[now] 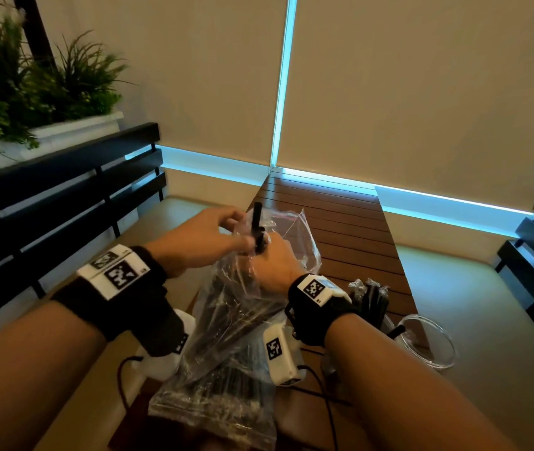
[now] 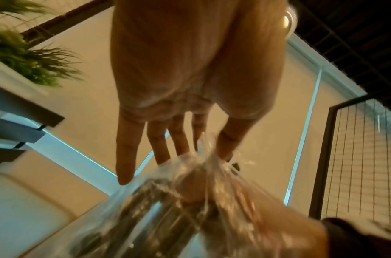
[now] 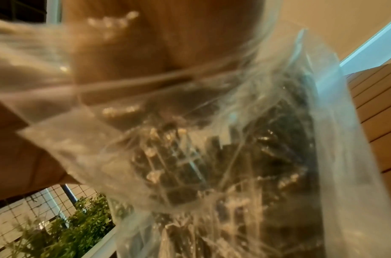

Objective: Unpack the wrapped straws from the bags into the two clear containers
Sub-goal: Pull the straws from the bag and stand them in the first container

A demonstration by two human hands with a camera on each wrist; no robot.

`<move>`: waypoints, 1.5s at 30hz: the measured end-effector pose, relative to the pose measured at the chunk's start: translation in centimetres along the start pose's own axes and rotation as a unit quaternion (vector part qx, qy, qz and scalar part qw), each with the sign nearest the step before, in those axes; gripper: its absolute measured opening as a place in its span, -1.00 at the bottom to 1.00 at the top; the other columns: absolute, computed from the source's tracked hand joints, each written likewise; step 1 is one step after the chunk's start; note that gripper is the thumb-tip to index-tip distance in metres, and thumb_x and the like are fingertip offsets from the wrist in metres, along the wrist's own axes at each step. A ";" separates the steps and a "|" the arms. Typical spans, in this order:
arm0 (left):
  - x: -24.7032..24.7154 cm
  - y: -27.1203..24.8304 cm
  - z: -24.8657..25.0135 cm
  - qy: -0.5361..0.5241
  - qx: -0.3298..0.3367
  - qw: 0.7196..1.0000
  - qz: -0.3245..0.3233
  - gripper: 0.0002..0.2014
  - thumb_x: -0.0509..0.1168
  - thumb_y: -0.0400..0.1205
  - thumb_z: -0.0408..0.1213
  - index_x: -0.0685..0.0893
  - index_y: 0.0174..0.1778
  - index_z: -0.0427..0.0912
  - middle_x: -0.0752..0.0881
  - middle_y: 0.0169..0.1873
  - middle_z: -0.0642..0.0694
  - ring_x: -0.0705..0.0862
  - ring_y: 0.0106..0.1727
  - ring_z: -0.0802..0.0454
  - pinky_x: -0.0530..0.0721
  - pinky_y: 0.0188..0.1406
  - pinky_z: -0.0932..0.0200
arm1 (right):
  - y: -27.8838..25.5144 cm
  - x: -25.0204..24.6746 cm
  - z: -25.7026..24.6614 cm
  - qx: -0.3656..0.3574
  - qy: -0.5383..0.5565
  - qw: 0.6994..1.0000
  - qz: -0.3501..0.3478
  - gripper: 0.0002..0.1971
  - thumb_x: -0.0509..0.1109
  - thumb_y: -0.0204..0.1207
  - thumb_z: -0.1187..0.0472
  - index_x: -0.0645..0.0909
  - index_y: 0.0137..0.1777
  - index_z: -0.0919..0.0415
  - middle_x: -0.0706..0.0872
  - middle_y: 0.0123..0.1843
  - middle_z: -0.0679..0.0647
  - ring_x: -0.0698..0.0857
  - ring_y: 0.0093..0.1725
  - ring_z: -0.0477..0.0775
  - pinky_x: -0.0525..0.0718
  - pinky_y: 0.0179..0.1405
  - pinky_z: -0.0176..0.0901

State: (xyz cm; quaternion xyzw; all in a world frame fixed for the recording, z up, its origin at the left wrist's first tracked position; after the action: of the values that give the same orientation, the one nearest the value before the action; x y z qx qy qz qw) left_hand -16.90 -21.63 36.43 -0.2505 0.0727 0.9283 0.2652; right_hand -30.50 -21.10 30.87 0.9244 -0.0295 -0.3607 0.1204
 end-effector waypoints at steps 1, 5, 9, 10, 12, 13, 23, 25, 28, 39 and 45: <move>0.0 0.2 -0.1 0.027 0.000 0.999 0.039 -0.83 0.37 0.64 -0.27 0.66 0.13 -0.03 0.68 0.15 -0.01 0.65 0.15 -0.01 0.66 0.02 0.01 | -0.1 -0.3 -0.2 0.007 0.010 1.000 0.017 -0.79 0.41 0.50 0.04 0.72 -0.18 0.17 0.79 -0.27 0.05 0.72 -0.28 -0.04 0.65 -0.27 -0.25; -0.7 0.7 -2.4 0.105 -0.030 0.985 0.136 -0.80 0.26 0.57 -0.52 0.63 -0.02 -0.15 0.70 0.02 -0.07 0.68 0.09 -0.06 0.71 0.04 -0.01 | -0.7 -2.1 0.0 0.020 0.041 0.995 0.085 -0.82 0.46 0.26 0.05 0.65 -0.33 0.18 0.75 -0.35 0.03 0.72 -0.30 -0.01 0.73 -0.16 0.01; 0.6 0.7 -2.1 0.048 -0.034 0.995 0.083 -0.77 0.33 0.58 -0.42 0.61 0.11 -0.09 0.67 0.02 -0.05 0.67 0.04 -0.04 0.65 -0.16 0.08 | -1.0 -2.7 -0.8 -0.001 0.067 0.993 0.099 -0.79 0.43 0.23 -0.01 0.64 -0.35 0.14 0.74 -0.36 0.03 0.72 -0.30 0.00 0.74 -0.15 0.12; 0.9 0.6 -1.8 0.027 -0.037 0.997 0.064 -0.81 0.34 0.60 -0.35 0.63 0.12 -0.11 0.68 0.01 -0.05 0.66 0.04 -0.03 0.65 -0.16 0.06 | -1.3 -2.8 -1.3 -0.014 0.083 0.991 0.104 -0.81 0.44 0.27 0.04 0.65 -0.37 0.17 0.73 -0.38 0.07 0.72 -0.33 0.02 0.75 -0.18 0.14; 0.9 0.7 -1.7 0.067 -0.034 0.995 0.064 -0.84 0.37 0.59 -0.33 0.66 0.07 -0.15 0.69 -0.03 -0.06 0.67 0.01 -0.04 0.69 -0.11 -0.01 | -1.6 -3.1 -1.5 -0.022 0.106 0.986 0.129 -0.82 0.45 0.34 0.12 0.64 -0.39 0.21 0.73 -0.41 0.11 0.70 -0.36 0.03 0.75 -0.22 0.12; 0.6 0.8 -1.9 0.104 -0.031 0.991 0.078 -0.85 0.37 0.56 -0.39 0.66 0.03 -0.18 0.69 -0.07 -0.10 0.68 -0.04 -0.07 0.72 -0.11 -0.03 | -1.6 -3.3 -1.3 -0.020 0.111 0.982 0.149 -0.81 0.44 0.34 0.11 0.63 -0.39 0.20 0.73 -0.40 0.10 0.71 -0.35 0.03 0.76 -0.21 0.13; 0.5 1.3 -2.5 0.079 -0.049 0.991 0.097 -0.74 0.32 0.50 -0.49 0.64 0.07 -0.15 0.67 -0.03 -0.09 0.67 -0.02 -0.04 0.69 -0.21 0.08 | -1.3 -1.7 -1.6 0.018 0.102 0.971 0.216 -0.71 0.30 0.39 -0.11 0.52 -0.34 0.11 0.62 -0.47 0.01 0.64 -0.44 0.03 0.71 -0.36 0.11; 0.1 1.6 -1.6 0.032 -0.016 0.997 0.062 -0.47 0.35 0.51 -0.51 0.53 0.38 -0.03 0.57 0.27 -0.05 0.58 0.27 -0.02 0.67 -0.03 0.12 | -1.4 -1.1 -1.9 0.002 0.129 0.970 0.207 -0.78 0.35 0.46 0.04 0.53 -0.33 0.15 0.60 -0.48 0.00 0.61 -0.45 0.01 0.65 -0.40 0.02; -0.6 1.4 0.7 -0.004 0.088 0.996 -0.001 -0.18 0.32 0.52 -0.63 0.38 0.54 0.29 0.40 0.52 0.10 0.43 0.49 0.11 0.65 0.03 0.26 | -1.6 -0.3 -2.3 -0.021 0.155 0.972 0.176 -0.80 0.39 0.47 0.21 0.55 -0.32 0.28 0.64 -0.44 0.18 0.62 -0.41 0.17 0.63 -0.37 0.14; 0.7 2.7 1.7 0.144 0.173 0.969 -0.098 -0.68 0.36 0.67 -0.42 0.73 0.21 0.10 0.76 0.10 0.30 0.67 0.16 0.47 0.54 0.14 0.58 | -2.6 0.7 -0.7 0.016 0.264 0.953 0.146 -0.89 0.43 0.32 0.24 0.58 -0.26 0.27 0.66 -0.36 0.36 0.65 -0.35 0.47 0.65 -0.37 0.43; 0.8 2.4 -2.0 0.295 0.076 0.952 0.010 -0.77 0.27 0.72 -0.03 0.80 0.13 0.06 0.48 0.54 -0.07 0.43 0.56 0.02 0.38 0.58 -0.12 | -3.1 -1.4 0.9 0.100 0.315 0.916 0.227 -0.84 0.47 0.29 0.22 0.58 -0.43 0.00 0.63 -0.46 -0.02 0.65 -0.37 0.08 0.76 -0.17 0.26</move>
State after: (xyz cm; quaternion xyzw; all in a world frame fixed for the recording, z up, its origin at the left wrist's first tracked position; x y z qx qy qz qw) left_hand -17.91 -23.82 34.30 -0.4917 0.2203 0.8072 0.2413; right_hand -32.25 -18.09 30.40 0.9657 -0.2354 -0.0090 0.1091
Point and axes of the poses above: each hand's wrist, its own y-axis towards the middle knuckle, its own x-axis out of the palm, z = x × y, the point moved 4 cm from there along y, towards the middle knuckle
